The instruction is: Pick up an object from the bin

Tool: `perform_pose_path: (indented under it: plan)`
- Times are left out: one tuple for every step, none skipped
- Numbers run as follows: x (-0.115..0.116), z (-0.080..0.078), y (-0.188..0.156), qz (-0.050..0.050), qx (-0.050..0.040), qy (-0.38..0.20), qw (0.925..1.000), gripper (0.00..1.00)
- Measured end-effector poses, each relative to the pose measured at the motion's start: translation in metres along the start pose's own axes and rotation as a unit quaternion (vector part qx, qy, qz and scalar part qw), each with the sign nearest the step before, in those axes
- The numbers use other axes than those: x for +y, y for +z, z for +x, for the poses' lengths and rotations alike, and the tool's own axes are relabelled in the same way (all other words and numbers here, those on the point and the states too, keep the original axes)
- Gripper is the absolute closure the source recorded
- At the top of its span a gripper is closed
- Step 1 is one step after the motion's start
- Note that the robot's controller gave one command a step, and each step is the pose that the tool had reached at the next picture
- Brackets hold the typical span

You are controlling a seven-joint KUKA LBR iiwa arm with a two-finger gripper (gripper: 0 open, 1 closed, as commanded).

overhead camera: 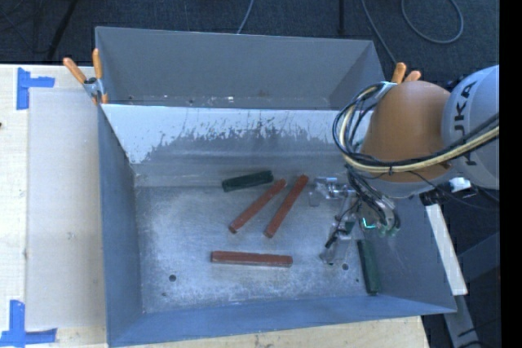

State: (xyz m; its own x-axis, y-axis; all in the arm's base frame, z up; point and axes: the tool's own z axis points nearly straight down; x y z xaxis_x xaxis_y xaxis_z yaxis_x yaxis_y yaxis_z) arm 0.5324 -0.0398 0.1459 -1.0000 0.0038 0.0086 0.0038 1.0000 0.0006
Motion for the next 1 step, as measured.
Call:
perform_pose_path:
  plan:
    - [0.0656, -0.022, 0.0765, 0.0, -0.0063, -0.015, 0.9999, 0.0]
